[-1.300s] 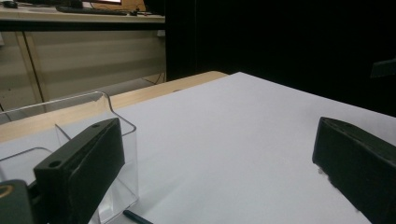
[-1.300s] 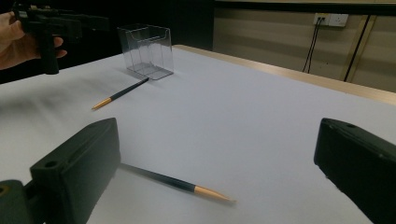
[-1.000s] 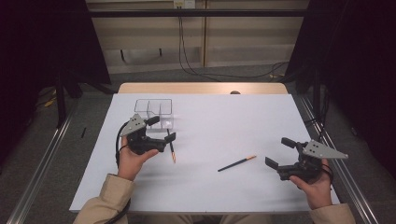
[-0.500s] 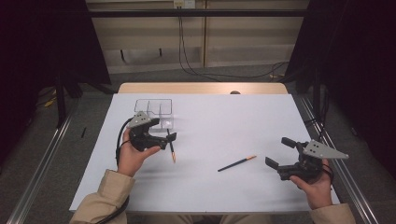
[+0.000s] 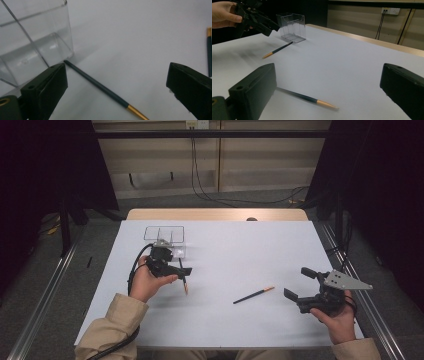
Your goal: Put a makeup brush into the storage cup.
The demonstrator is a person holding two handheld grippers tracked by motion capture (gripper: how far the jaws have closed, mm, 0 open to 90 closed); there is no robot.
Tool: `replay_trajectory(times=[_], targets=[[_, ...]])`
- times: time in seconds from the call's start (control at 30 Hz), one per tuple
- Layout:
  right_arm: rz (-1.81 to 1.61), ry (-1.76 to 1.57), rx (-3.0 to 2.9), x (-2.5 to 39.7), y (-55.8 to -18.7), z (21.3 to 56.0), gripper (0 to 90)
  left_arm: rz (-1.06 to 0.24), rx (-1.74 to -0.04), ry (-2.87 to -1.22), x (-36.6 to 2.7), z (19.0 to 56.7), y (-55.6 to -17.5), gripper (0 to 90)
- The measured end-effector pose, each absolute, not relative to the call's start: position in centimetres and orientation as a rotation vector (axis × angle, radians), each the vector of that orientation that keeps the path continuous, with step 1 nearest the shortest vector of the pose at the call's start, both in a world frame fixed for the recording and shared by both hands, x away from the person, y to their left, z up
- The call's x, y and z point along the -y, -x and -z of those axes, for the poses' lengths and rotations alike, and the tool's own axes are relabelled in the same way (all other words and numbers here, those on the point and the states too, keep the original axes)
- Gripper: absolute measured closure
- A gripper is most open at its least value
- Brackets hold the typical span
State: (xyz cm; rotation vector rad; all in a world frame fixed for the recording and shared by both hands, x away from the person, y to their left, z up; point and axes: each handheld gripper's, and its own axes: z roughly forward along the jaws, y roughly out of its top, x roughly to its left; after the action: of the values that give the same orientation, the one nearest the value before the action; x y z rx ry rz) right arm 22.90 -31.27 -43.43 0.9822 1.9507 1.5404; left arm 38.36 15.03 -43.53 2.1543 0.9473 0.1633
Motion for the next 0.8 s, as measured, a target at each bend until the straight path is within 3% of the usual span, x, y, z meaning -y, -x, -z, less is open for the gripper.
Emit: replay_trajectory(times=[0.33,0.8], targets=[[-1.536,-0.984,-1.954,31.3,-23.0,43.4,0.4,-0.143,-1.076,-2.349,-13.3,43.5,-39.1,6.2],[-1.532,-0.984,-1.955,31.5,-23.1,43.5,0.5,-0.058,-1.237,-2.460,-11.8,43.7,-39.9,34.9]])
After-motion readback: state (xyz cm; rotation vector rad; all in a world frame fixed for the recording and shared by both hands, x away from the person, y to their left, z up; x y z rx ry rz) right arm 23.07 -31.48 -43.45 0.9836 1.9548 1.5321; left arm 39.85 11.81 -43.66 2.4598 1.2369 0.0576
